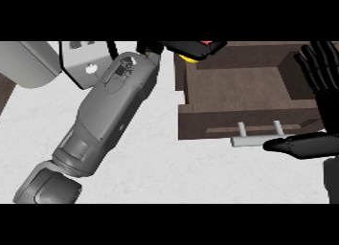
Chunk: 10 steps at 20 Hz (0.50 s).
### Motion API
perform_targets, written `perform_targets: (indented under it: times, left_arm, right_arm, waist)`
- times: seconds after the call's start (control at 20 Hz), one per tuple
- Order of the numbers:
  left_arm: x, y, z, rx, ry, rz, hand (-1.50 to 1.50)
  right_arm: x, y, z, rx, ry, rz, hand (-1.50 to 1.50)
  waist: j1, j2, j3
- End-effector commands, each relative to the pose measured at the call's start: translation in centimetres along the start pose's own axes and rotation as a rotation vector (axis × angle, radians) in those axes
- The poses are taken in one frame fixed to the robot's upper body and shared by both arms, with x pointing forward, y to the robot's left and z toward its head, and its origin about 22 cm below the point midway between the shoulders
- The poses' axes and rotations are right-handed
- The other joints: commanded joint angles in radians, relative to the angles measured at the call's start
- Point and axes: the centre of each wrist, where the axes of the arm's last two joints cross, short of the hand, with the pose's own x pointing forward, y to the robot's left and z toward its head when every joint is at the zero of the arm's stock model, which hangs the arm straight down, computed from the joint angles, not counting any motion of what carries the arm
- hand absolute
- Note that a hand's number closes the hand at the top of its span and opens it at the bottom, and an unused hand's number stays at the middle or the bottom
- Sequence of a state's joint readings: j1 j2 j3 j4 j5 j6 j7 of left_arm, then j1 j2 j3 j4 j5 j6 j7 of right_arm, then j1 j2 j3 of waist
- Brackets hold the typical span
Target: Pick up the cup, place it into the drawer and close the drawer
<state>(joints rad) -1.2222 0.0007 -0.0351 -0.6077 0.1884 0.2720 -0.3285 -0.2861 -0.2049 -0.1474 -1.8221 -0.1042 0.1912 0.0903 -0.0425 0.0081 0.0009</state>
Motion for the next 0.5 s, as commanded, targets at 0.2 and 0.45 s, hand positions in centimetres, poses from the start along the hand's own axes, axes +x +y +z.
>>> perform_targets:
  times: [0.2, 0.45]
  left_arm:
    - [-0.6, -2.0, -0.9, 0.029, 0.169, -0.157, 1.50]
    - [-3.1, -1.5, 0.5, -0.119, 0.278, -0.202, 1.50]
  right_arm:
    - [0.3, 0.8, -1.4, 0.036, -0.024, -0.004, -1.50]
    - [0.6, 0.2, -1.8, 0.053, -0.041, -0.003, -1.50]
  waist:
    - [-0.051, 0.013, 0.001]
    - [-0.088, 0.026, 0.001]
